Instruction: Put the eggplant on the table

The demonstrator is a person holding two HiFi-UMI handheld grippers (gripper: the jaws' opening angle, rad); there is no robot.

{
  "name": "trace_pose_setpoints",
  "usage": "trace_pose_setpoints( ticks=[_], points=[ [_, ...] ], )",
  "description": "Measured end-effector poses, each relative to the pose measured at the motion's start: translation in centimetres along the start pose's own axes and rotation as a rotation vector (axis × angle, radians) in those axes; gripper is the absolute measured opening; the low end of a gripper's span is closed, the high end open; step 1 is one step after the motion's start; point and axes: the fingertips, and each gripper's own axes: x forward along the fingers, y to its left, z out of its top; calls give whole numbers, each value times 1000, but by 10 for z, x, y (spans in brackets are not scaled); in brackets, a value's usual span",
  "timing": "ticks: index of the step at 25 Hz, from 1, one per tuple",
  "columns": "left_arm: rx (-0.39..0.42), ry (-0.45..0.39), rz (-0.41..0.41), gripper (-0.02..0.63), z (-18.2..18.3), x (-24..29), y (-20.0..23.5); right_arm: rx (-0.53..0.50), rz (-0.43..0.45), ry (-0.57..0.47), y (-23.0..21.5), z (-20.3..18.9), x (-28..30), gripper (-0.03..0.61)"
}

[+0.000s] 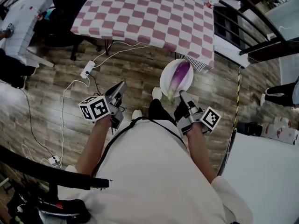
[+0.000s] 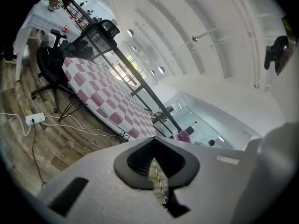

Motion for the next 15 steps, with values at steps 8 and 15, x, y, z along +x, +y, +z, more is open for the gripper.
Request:
trace_pose_setpoints(
  ticks=[8,15],
  points=[
    [1,-5,18,5,12,24,3,4,16,31,0,20,23,28],
    [0,7,21,5,30,70,2,8,7,38,-5,59,47,28]
  ],
)
